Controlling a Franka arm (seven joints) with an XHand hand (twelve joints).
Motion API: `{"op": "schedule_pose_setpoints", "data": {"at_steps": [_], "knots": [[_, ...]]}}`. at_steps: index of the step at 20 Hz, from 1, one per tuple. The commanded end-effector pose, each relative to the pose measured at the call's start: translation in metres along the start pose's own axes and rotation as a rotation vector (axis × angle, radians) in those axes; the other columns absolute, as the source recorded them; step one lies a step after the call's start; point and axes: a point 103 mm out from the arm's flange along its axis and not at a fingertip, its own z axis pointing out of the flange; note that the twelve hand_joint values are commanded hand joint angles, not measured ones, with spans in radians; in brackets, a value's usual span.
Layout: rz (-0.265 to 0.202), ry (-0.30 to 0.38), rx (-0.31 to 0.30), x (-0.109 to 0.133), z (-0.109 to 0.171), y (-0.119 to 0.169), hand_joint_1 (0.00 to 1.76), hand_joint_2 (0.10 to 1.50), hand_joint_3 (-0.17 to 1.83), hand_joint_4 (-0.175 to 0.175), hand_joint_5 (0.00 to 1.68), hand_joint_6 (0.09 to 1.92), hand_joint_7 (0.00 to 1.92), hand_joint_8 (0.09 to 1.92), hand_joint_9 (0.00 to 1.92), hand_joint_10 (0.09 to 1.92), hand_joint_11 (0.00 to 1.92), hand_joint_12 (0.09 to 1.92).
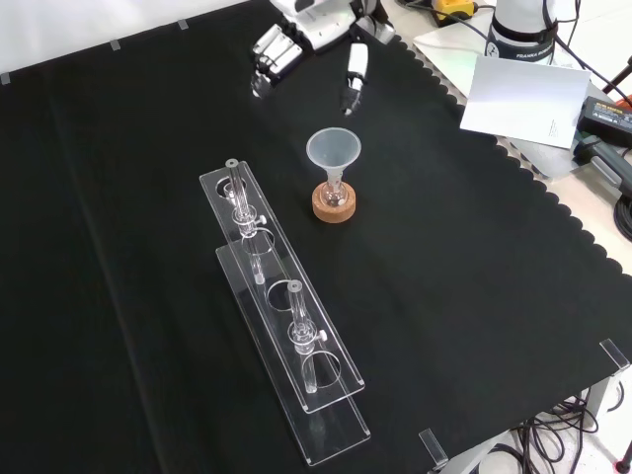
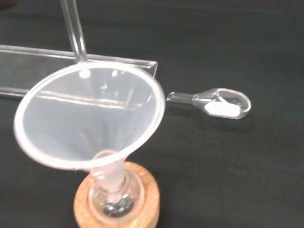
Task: Pick up the weighing funnel.
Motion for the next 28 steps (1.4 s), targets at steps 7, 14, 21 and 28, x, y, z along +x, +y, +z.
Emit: {"op": "schedule_pose_setpoints", "data": {"at_steps": [7, 14, 21, 28], "knots": [[0.043, -0.036, -0.011, -0.032, -0.014, 0.012, 0.59, 0.75, 0.19, -0.057, 0.33, 0.09, 0.25, 0.69, 0.48, 0.66, 0.32, 1.43], [0.077, -0.063, 0.009, -0.048, -0.010, 0.037, 0.77, 0.73, 0.31, -0.049, 0.48, 0.09, 0.42, 0.67, 0.67, 0.55, 0.45, 1.33], [0.084, -0.089, 0.031, -0.066, 0.001, 0.070, 0.82, 0.70, 0.36, -0.045, 0.51, 0.09, 0.47, 0.66, 0.71, 0.53, 0.48, 1.32], [0.076, -0.111, 0.122, -0.079, 0.031, 0.097, 0.83, 0.68, 0.41, -0.044, 0.53, 0.09, 0.48, 0.66, 0.73, 0.52, 0.49, 1.31]]}}
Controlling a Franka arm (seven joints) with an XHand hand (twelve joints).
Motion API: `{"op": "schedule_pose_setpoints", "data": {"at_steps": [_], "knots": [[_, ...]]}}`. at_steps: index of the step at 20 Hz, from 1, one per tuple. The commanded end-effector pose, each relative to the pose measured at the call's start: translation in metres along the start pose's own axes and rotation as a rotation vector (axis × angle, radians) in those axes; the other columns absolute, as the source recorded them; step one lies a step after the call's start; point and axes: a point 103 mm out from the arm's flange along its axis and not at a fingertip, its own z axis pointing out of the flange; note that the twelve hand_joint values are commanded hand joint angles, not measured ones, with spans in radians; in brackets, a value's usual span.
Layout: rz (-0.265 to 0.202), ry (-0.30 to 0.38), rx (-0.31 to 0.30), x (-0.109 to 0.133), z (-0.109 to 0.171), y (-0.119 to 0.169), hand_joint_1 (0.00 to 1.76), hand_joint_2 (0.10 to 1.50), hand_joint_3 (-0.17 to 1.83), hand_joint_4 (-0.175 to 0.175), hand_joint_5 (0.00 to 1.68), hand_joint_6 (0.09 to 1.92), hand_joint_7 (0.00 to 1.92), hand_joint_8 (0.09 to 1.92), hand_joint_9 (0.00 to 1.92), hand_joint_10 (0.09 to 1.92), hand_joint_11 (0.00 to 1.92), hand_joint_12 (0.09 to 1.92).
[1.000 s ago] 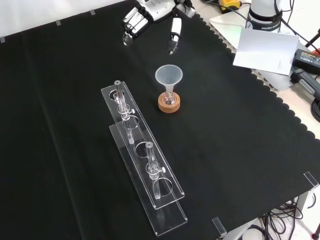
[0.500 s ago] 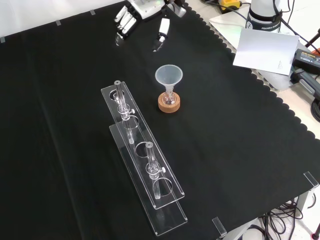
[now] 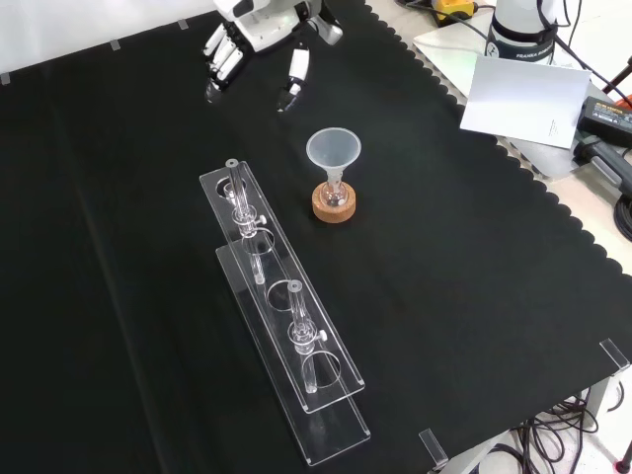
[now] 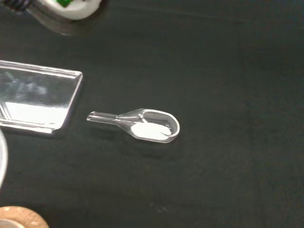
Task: Pick up the weighing funnel.
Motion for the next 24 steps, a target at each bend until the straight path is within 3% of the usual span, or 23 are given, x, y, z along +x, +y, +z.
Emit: {"op": "schedule_pose_setpoints", "data": {"at_steps": [1, 12, 24], "knots": [[-0.009, -0.035, 0.096, -0.014, 0.037, 0.040, 0.83, 0.68, 0.42, -0.044, 0.53, 0.09, 0.48, 0.66, 0.73, 0.51, 0.49, 1.31], [-0.041, -0.087, 0.169, 0.004, 0.078, 0.059, 0.83, 0.66, 0.44, -0.041, 0.55, 0.09, 0.47, 0.65, 0.71, 0.50, 0.48, 1.31], [-0.047, -0.080, 0.238, 0.005, 0.120, 0.059, 0.83, 0.65, 0.47, -0.037, 0.56, 0.09, 0.47, 0.66, 0.72, 0.51, 0.48, 1.31]]}}
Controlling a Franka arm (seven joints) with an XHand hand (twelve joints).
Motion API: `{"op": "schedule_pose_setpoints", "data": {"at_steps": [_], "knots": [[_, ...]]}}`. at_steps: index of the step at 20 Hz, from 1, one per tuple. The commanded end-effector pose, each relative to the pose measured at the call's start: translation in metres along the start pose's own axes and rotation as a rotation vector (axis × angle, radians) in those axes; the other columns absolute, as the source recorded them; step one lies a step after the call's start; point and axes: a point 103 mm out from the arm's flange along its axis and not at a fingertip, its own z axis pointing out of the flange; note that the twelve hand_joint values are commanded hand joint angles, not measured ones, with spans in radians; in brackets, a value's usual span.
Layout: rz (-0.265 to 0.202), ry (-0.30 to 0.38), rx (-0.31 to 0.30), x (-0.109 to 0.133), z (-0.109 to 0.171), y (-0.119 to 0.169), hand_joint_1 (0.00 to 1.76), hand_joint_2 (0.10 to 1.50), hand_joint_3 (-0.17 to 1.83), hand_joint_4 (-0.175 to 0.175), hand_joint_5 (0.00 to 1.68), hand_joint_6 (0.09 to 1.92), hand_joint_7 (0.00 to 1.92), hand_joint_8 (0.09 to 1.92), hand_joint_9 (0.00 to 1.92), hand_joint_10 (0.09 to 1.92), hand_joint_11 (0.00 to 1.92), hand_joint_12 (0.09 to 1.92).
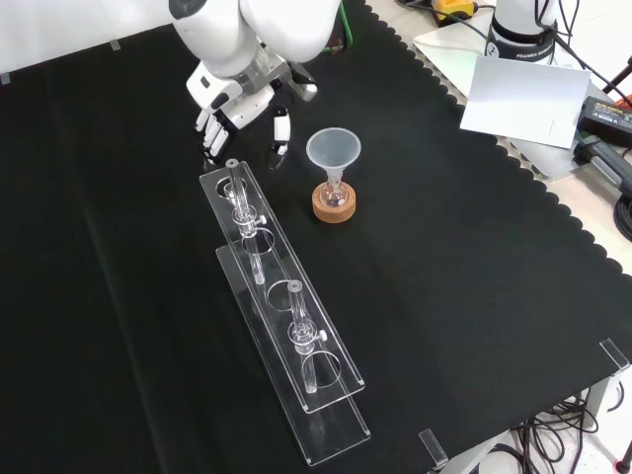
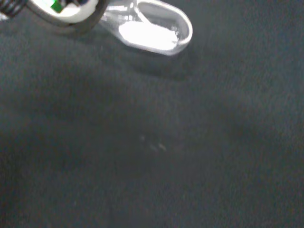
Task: Pick up the weighing funnel.
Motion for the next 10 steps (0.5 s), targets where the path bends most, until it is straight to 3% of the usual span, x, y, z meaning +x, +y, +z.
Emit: {"op": "schedule_pose_setpoints", "data": {"at_steps": [1, 10], "knots": [[-0.002, -0.006, 0.026, 0.002, 0.017, 0.007, 0.83, 0.65, 0.47, -0.037, 0.56, 0.09, 0.47, 0.66, 0.72, 0.51, 0.48, 1.31], [0.005, -0.006, 0.065, 0.000, 0.034, 0.024, 0.84, 0.64, 0.49, -0.035, 0.57, 0.09, 0.48, 0.66, 0.73, 0.51, 0.48, 1.30]]}}
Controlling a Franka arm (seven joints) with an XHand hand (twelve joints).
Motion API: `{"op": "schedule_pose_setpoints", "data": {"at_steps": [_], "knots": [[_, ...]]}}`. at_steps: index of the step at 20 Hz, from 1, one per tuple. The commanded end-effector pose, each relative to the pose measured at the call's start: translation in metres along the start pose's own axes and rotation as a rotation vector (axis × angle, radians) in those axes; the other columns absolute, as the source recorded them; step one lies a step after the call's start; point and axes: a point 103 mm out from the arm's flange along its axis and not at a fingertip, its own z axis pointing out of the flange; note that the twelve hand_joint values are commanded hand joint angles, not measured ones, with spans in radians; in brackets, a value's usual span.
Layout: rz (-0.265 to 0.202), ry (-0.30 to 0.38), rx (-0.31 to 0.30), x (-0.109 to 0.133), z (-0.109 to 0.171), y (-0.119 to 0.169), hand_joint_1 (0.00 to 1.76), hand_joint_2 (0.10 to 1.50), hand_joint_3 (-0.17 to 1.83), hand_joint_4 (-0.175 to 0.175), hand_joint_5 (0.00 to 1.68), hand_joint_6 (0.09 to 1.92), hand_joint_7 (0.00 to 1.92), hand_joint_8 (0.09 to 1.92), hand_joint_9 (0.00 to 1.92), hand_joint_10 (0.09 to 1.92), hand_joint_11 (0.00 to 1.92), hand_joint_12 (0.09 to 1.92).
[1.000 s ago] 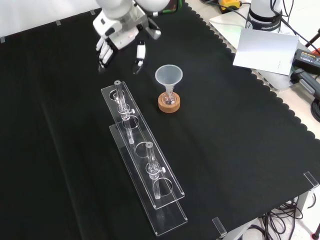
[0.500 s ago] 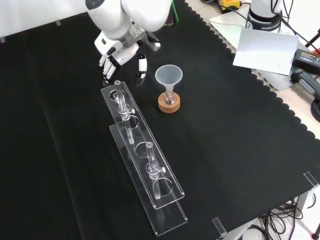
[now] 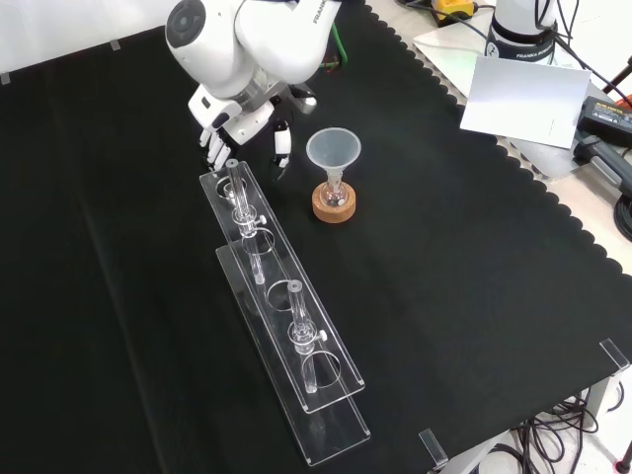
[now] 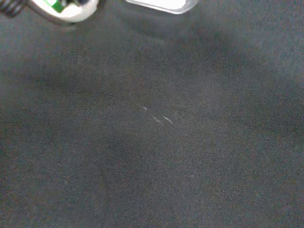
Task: Pick up the weighing funnel.
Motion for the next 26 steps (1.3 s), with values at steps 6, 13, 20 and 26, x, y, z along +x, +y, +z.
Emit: {"op": "schedule_pose_setpoints", "data": {"at_steps": [6, 13, 20, 26], "knots": [[0.029, -0.009, 0.010, -0.002, 0.012, 0.017, 0.85, 0.63, 0.50, -0.030, 0.61, 0.09, 0.50, 0.67, 0.75, 0.52, 0.48, 1.30], [0.035, -0.022, 0.014, -0.004, 0.015, 0.024, 0.86, 0.63, 0.51, -0.026, 0.63, 0.09, 0.53, 0.67, 0.77, 0.51, 0.50, 1.30], [0.040, -0.053, 0.024, 0.001, 0.016, 0.035, 0.89, 0.62, 0.52, -0.016, 0.67, 0.10, 0.54, 0.66, 0.77, 0.50, 0.51, 1.29], [0.040, -0.052, 0.007, -0.002, 0.017, 0.035, 0.91, 0.61, 0.56, 0.011, 0.73, 0.26, 0.57, 0.63, 0.80, 0.47, 0.53, 1.27]]}}
